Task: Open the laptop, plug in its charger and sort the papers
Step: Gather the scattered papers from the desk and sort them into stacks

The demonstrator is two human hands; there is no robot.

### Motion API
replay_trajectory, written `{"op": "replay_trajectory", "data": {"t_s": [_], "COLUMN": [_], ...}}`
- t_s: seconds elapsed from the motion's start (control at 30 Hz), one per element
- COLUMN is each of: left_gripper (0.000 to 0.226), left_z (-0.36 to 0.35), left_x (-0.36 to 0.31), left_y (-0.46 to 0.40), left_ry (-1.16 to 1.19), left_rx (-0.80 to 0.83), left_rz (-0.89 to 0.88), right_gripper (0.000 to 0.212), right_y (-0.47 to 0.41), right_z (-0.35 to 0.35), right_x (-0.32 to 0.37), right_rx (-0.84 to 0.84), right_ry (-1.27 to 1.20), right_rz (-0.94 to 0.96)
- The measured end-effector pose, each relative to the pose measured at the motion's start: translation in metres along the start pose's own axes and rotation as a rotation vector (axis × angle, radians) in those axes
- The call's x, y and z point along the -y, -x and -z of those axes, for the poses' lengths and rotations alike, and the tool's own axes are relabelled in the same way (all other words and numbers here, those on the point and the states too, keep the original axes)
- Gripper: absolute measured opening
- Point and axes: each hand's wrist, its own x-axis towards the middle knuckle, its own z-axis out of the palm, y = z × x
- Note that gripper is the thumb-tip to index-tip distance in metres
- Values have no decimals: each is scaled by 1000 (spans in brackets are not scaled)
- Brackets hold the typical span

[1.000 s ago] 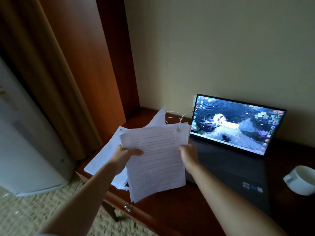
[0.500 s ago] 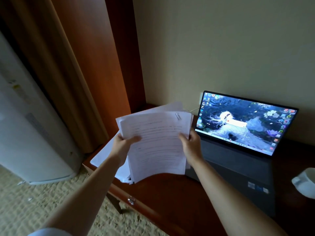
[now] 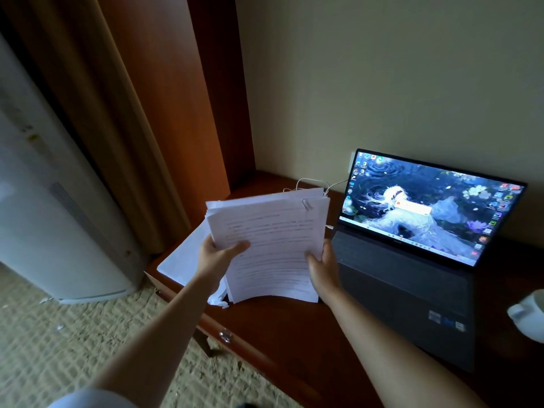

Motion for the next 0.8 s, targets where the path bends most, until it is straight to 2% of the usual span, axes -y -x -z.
{"op": "replay_trajectory", "data": {"t_s": [0.1,0.23,0.33,0.43,0.53,0.67,0.8], "left_gripper": [29,14,21,36,38,35,37], "left_z": [-6,-14,-10,10,34,64,94], "left_x": [21,26,21,31,42,48,59], "left_y": [6,3,-15,-45,-75,-122,-180], "left_ry": [-80,-182,-189,-240,-360,-492,-687], "left_rx": [-12,-67,-135,-99,-60,-96,-19], "left_rz": [75,57,58,198,307,225,175], "right_gripper": [26,25,24,27,27,31,31], "right_y": [4,7,1,-8,-20,-43,-67], "right_z": [-3,-10,-22,-42,-75,-131,-181], "right_x": [-23,-27,-24,-25,-23,-15,-18], "right_rx": [86,-29,-51,-77,-125,-143,-164], "right_ry": [140,275,297,232,212,191,308], "right_rz": [-96,-24,-19,-109,-186,-276,-333]}}
